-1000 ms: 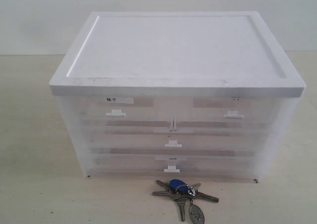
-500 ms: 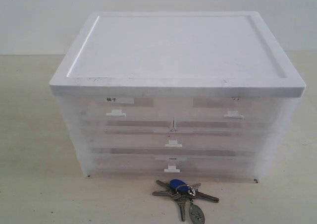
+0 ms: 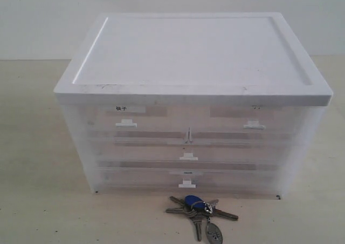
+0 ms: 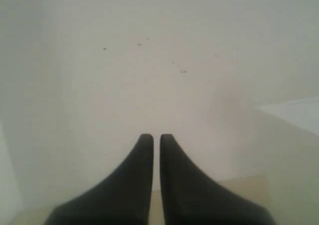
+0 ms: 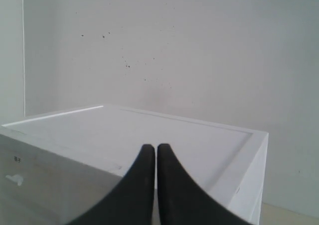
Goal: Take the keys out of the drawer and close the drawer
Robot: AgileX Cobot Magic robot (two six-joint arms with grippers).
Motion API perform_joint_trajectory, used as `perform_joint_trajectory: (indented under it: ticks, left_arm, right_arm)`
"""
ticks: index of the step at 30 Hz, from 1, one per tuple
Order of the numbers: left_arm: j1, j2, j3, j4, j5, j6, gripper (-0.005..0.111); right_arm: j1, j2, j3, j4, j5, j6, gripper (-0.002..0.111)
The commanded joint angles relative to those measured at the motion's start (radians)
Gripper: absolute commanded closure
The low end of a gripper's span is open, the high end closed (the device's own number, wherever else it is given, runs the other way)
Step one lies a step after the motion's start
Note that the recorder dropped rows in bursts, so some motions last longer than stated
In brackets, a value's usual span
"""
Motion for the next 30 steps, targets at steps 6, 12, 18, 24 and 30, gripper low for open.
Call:
perform_joint_trajectory:
  ticks: [6,12,18,24,30]
  left_arm:
    - [0.206,-0.002,0.003,-0.005,-0.006,0.006,0.102]
    - [0.239,-0.002,0.003,0.226,0.095,-0.312,0.102]
    - [0.246,-0.002,0.003,1.037,0.215,-1.251,0.102]
    - [0.246,-0.002,0.003,0.978,0.45,-1.153,0.102]
    - [0.274,-0.002,0.003,0.93,0.594,-1.035,0.102]
  right_arm:
    - [0.001,-0.003,0.003,0.001,0.005,0.003,0.108]
    - [0.001,-0.003,0.003,0.001,0.004,0.003,0.108]
    - [0.001,-0.003,0.003,0.001,0.004,0.003,0.108]
    - [0.001,-0.003,0.003,0.001,0.004,0.003,0.108]
    - [0.001,-0.003,0.003,0.001,0.004,0.003,0.108]
